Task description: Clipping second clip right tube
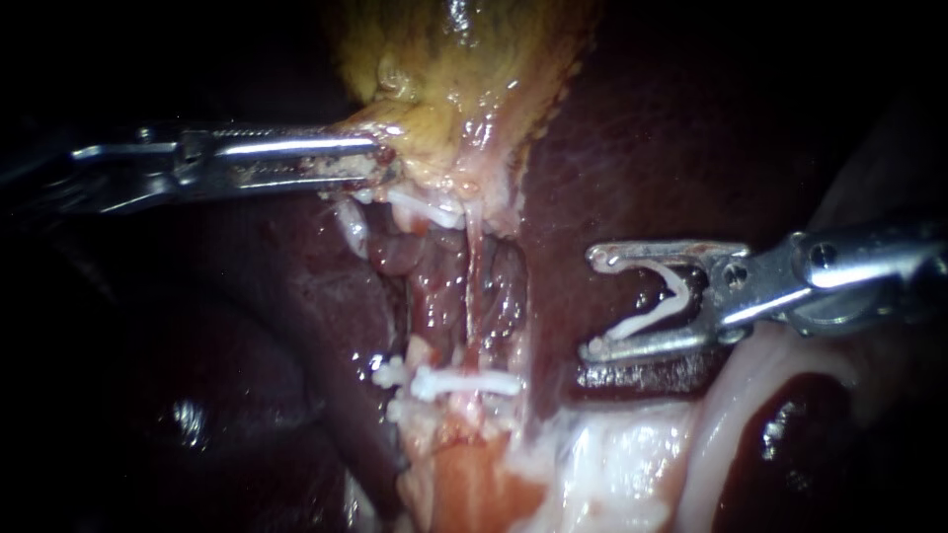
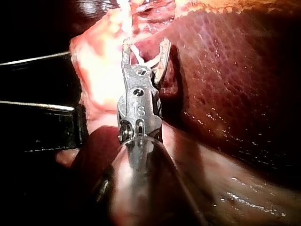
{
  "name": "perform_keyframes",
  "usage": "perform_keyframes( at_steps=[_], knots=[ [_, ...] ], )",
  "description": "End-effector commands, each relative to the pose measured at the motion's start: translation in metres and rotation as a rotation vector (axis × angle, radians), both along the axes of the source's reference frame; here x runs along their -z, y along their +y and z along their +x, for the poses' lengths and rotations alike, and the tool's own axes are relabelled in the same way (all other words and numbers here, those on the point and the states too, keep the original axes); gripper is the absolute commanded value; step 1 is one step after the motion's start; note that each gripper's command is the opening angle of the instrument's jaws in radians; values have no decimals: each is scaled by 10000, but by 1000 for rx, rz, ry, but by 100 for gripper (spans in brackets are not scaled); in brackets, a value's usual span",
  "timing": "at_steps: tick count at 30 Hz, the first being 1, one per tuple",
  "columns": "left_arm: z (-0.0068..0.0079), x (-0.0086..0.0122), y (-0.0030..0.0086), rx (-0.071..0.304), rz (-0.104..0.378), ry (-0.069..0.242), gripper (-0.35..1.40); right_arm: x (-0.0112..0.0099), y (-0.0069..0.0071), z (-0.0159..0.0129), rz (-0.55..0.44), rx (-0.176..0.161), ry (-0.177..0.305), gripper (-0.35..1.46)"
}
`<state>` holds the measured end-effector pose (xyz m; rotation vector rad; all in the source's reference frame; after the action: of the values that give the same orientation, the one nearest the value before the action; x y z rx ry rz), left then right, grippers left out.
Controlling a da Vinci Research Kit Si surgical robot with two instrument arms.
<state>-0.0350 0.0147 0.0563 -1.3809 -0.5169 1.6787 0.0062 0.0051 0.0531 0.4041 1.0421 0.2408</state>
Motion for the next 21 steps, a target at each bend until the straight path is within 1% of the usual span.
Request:
perform_keyframes(
  at_steps=[1, 2, 5, 7, 9, 11, 13, 15, 21],
  knots=[
    [1, 1, 1, -2, 1, -1, -35, 0, 0, 0, 0, 0, 0, 50],
    [3, 3, 2, -3, 2, -2, -35, -1, 0, 0, 0, 0, 0, 50],
    [17, 15, 11, -10, 11, -9, -35, -1, 0, 0, 0, 0, 0, 50],
    [32, 28, 21, 5, 17, -7, -35, -1, 0, 0, 0, 1, 0, 50],
    [47, 40, 29, 26, 18, -13, -35, -1, 0, 1, 0, 0, 0, 50],
    [58, 48, 33, 38, 14, -12, -35, -1, 0, 3, 1, 1, 0, 50],
    [66, 53, 35, 42, 10, -10, -35, -1, 0, 4, 1, 1, 0, 50],
    [68, 53, 35, 44, 9, -12, -35, 0, 0, 5, 1, 1, 0, 50],
    [65, 52, 33, 45, 8, -11, -35, 0, 1, 13, 5, 6, -1, 50]
  ],
)
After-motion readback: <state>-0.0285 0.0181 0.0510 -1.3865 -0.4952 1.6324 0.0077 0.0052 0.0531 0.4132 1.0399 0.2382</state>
